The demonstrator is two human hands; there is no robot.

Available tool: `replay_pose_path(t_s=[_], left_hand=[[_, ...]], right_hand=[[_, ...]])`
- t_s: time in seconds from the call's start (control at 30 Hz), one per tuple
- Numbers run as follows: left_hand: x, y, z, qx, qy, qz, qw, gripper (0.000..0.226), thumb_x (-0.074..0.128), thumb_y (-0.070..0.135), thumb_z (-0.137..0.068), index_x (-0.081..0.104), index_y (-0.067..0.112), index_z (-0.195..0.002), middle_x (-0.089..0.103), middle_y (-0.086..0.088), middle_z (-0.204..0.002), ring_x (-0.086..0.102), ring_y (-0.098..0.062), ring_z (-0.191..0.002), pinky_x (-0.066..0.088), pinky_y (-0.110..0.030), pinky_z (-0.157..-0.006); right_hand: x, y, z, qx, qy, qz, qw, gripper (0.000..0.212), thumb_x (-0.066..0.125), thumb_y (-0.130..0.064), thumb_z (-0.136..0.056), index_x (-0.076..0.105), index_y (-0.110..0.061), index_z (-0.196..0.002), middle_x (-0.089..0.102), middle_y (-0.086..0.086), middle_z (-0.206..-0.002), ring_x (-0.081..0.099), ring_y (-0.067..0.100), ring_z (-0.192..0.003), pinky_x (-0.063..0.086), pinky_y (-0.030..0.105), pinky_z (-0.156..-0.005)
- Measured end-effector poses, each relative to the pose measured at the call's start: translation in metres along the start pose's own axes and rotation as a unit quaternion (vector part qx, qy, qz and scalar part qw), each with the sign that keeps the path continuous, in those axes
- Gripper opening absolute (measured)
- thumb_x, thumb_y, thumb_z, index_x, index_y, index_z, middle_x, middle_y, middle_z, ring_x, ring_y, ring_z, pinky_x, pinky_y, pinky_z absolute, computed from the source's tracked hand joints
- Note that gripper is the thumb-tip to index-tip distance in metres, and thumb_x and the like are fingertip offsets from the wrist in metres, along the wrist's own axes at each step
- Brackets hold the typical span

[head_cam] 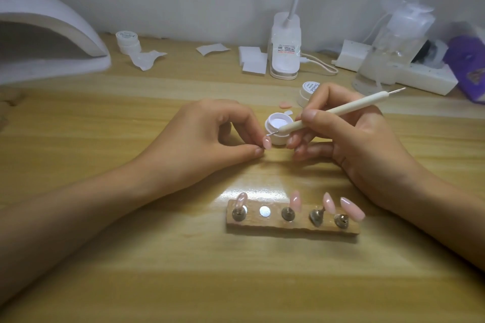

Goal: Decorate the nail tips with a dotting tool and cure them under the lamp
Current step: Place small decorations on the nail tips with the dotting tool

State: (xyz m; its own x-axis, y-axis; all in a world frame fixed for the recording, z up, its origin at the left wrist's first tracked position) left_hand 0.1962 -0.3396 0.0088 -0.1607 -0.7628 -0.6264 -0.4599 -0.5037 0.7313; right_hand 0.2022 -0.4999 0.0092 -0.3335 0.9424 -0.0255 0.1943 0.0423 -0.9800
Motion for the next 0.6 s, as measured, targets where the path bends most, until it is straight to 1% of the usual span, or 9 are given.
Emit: replay_pose_path(t_s=[0.17,0.37,0.6], left_hand=[[-0.0001,0.0,0.0002,0.0,-0.001,-0.004,1.0,0.018,0.08,0.019,-0.078,0.071,0.034,-0.074,0.064,0.021,-0.072,0.042,-0.004,-0.052,0.031,-0.008,-0.052],[-0.0001,-0.0003,-0.0003,0.005,-0.002,-0.007,1.0,0.016,0.08,0.022,-0.078,0.071,0.035,-0.074,0.067,0.019,-0.077,0.041,-0.006,-0.055,0.032,-0.01,-0.054],[-0.0004,-0.0005,-0.0006,0.006,-0.002,-0.007,1.0,0.017,0.08,0.022,-0.078,0.071,0.036,-0.074,0.069,0.018,-0.079,0.04,-0.007,-0.056,0.033,-0.012,-0.054]], right_hand=[[0.0005,0.0002,-0.0002,0.001,0.0,0.005,1.0,0.02,0.06,-0.016,-0.087,0.06,-0.022,-0.068,0.07,0.011,-0.07,0.066,0.018,-0.065,0.056,0.027,-0.059],[-0.0002,0.0001,0.0004,0.003,0.004,-0.001,1.0,0.016,0.06,-0.015,-0.086,0.057,-0.017,-0.071,0.069,0.01,-0.068,0.066,0.018,-0.064,0.056,0.026,-0.058],[-0.0001,0.0006,0.0004,0.006,0.004,0.0,1.0,0.017,0.06,-0.015,-0.086,0.058,-0.018,-0.07,0.069,0.011,-0.069,0.066,0.019,-0.064,0.055,0.026,-0.057]])
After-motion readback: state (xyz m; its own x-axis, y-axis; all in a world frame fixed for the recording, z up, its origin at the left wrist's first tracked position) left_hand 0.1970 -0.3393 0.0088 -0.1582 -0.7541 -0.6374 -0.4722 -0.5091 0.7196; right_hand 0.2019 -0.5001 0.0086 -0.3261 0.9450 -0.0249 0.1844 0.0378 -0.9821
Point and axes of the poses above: each hand's wrist, its own z-axis away from the middle knuckle, its own x-axis out of the palm, y = z × x, the point moved 7 cm from there along -z, towards the middle knuckle
